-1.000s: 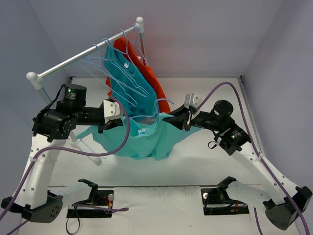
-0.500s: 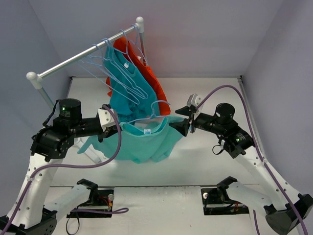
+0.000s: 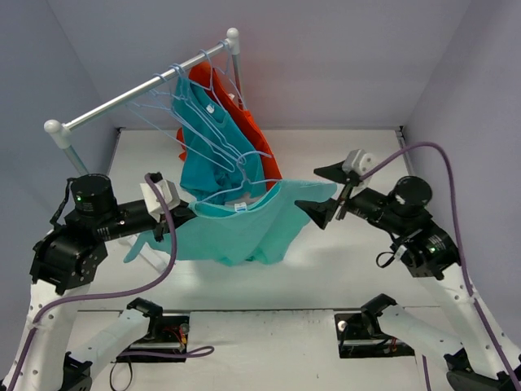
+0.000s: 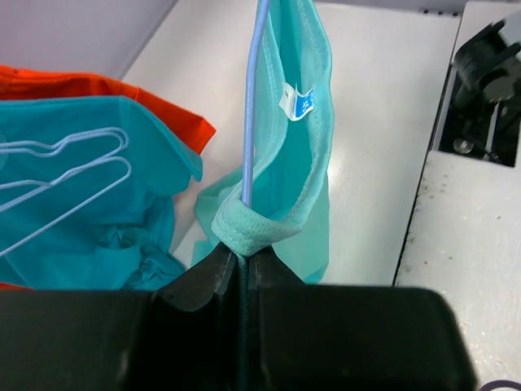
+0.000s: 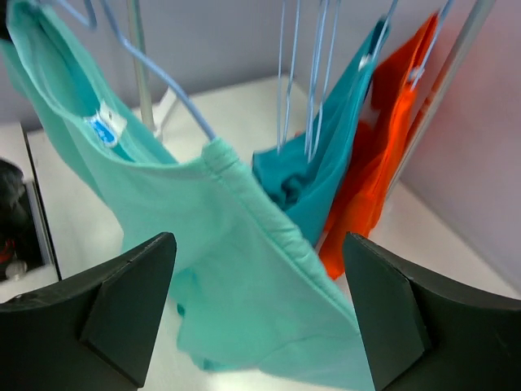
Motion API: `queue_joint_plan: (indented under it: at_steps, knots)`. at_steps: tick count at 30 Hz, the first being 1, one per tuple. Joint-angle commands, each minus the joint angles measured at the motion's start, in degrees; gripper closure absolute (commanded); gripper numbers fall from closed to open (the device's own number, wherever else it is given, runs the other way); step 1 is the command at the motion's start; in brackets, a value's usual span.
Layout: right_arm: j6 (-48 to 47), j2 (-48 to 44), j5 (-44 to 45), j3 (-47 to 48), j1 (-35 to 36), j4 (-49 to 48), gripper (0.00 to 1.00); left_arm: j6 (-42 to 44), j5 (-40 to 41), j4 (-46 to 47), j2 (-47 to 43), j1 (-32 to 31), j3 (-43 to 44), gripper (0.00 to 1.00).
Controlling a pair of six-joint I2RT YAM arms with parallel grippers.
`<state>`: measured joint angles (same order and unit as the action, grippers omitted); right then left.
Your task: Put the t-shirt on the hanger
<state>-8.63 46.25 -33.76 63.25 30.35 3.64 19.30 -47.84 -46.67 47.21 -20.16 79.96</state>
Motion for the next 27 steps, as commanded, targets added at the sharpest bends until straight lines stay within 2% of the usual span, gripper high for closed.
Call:
queue_joint_plan:
  at_steps: [1,4,6,9,17,23,27]
  knots:
    - [4.4,-1.4,0.8,6.0,-0.3,-3.8,0.19,-6.2,-2.3,3.1,-0.9,0.3,2.7,1.0]
    - [4.8,-2.0,2.7,6.6,-0.3,-3.8,0.17,-8.4,1.8,-0.4,-1.4,0.3,1.8,1.0]
    - [4.6,-2.9,4.8,6.0,-0.3,-3.8,0.16,-11.1,8.5,-4.9,-2.6,0.3,0.1,1.0]
    - [4.5,-2.8,6.4,5.1,-0.3,-3.8,0.16,-14.6,13.8,-8.8,-4.0,0.3,-1.4,1.0]
    - [4.0,-1.5,9.0,3.5,-0.3,-3.8,0.16,-18.7,26.9,-20.2,-4.8,0.3,-0.5,1.0]
    - [3.5,-0.8,9.4,2.9,-0.3,-3.7,0.15,-21.5,29.7,-23.7,-5.3,0.1,-0.2,1.0]
    - [3.2,-0.3,9.4,2.8,-0.3,-3.7,0.15,-23.1,35.0,-25.2,-3.7,0.1,1.1,1.0]
